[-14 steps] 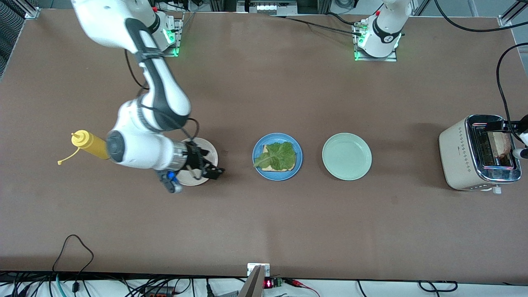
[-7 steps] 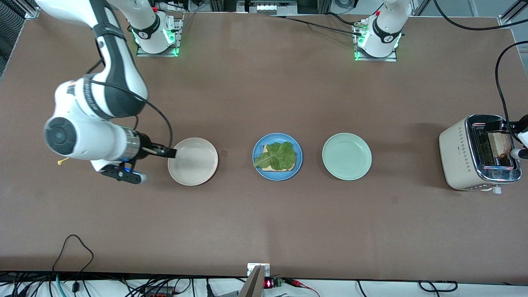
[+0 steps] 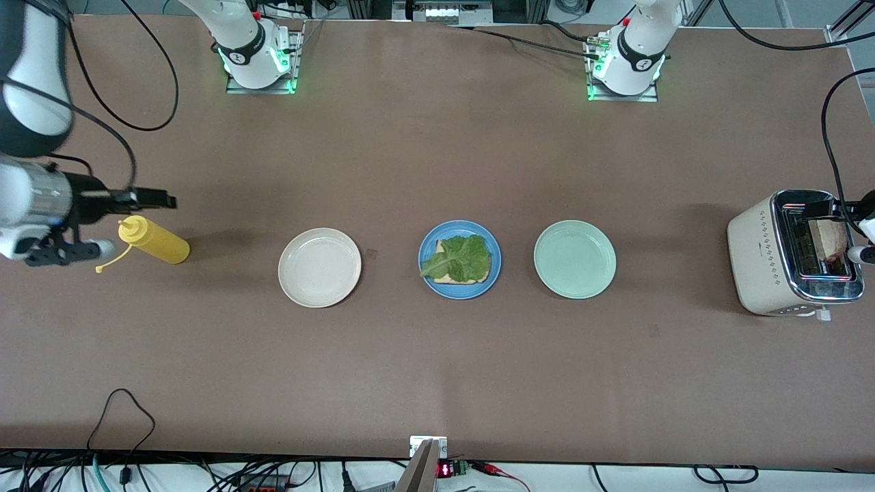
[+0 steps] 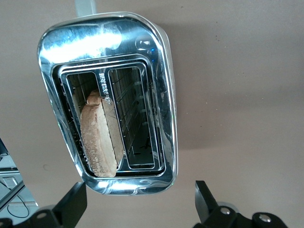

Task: Make sandwich in blue plate with both arms
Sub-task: 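Withdraw the right gripper back beside the mustard bottle, then reach and grasp the yellow mustard bottle with the right gripper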

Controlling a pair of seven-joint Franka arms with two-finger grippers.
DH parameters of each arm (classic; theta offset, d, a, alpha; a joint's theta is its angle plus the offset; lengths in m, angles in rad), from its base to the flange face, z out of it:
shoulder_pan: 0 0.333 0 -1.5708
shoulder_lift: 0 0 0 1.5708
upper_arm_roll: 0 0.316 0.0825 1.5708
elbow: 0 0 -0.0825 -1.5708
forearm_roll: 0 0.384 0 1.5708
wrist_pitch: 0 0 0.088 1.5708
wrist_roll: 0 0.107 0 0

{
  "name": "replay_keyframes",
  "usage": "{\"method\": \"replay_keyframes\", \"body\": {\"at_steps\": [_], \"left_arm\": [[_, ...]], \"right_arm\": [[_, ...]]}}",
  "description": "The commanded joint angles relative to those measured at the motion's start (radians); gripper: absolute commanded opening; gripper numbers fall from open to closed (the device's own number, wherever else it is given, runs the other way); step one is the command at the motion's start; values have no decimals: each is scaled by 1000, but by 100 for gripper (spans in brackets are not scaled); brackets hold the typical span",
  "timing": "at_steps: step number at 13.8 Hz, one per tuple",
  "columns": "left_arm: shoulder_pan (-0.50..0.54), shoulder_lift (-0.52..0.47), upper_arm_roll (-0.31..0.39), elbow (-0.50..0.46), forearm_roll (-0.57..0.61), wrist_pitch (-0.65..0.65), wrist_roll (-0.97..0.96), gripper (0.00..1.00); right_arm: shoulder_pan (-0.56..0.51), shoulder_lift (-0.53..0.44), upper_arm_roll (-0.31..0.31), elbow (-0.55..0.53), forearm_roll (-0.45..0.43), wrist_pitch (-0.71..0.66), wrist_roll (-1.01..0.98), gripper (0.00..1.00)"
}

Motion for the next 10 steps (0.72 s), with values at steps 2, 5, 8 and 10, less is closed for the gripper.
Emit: {"method": "replay_keyframes", "body": {"at_steps": [2,5,8,10], "left_arm": [[3,-7,-6,1,16,-8,13,100],[2,-9,-6,1,15,-10,11,100],[2,-9,-6,1,15,-11,11,100],[2,-9,-6,1,15,-19,8,100]], "right_arm": [[-83,-175,20,-167,-44,-5,-234,100],[-202,-297,25,-301,-43,33,-539,100],[-342,-367,25,-438,-32,116,-893,100],[-431,-358,25,-501,-3,211,-1151,100]]}}
